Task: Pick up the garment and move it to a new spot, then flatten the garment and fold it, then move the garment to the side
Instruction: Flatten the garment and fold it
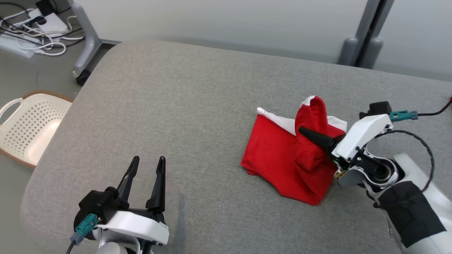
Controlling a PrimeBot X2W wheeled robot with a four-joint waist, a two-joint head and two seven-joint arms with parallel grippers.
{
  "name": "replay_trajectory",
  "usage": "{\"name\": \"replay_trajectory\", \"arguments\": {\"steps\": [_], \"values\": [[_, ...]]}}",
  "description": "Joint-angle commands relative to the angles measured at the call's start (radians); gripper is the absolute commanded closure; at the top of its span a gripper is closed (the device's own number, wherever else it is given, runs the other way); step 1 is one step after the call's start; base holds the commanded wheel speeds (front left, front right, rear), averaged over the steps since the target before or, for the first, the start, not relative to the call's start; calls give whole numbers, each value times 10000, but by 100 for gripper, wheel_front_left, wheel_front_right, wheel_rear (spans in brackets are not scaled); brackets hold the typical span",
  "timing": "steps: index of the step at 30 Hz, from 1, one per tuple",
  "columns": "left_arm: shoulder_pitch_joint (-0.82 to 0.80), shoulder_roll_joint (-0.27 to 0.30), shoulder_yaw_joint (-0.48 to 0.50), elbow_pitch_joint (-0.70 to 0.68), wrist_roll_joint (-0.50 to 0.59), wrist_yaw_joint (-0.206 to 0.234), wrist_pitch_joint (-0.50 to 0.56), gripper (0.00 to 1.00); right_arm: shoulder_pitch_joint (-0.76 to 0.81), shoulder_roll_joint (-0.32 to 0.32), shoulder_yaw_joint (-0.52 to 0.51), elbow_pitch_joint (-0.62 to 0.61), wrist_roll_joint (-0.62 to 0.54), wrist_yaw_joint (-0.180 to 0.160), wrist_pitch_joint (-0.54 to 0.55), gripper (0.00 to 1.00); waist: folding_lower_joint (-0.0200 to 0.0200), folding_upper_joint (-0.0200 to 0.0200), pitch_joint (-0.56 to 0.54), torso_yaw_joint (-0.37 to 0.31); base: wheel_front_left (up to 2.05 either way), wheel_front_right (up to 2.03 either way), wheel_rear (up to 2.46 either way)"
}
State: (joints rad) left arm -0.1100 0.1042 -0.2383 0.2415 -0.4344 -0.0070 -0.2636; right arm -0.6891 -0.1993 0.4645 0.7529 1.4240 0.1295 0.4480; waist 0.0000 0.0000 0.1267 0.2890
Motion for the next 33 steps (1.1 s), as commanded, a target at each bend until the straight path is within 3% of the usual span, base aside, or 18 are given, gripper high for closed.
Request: {"name": "replay_trajectory", "arguments": {"steps": [1, 13, 16, 17, 25, 33], "values": [[-189, -23, 45, 27, -25, -15, -11, 0, -141, 36, 59, 132, -113, 24, -70, 100, 0, 0, 64, 135, 0, 0, 0], [-261, -116, 159, -4, 117, -67, -17, 0, -872, 674, 353, 1336, -365, 24, -278, 97, 0, 0, 247, 517, 0, 0, 0], [-282, -156, 179, 13, 139, -79, -17, 0, -1035, 797, 403, 1502, -368, 24, -307, 59, 0, 0, 292, 518, 0, 0, 0], [-250, -170, 207, 28, 128, -89, -18, 0, -1065, 830, 422, 1535, -332, 24, -339, 0, 0, 0, 298, 488, 0, 0, 0], [-189, -162, 301, 117, 199, -108, -17, 0, -738, 889, 386, 1023, 33, 24, -250, 0, 0, 0, 106, 174, 0, 0, 0], [-25, -40, 389, 143, 221, -84, -17, 0, -4, -13, 306, -472, -8, 24, -811, 0, 0, 0, -307, -364, 0, 0, 0]]}}
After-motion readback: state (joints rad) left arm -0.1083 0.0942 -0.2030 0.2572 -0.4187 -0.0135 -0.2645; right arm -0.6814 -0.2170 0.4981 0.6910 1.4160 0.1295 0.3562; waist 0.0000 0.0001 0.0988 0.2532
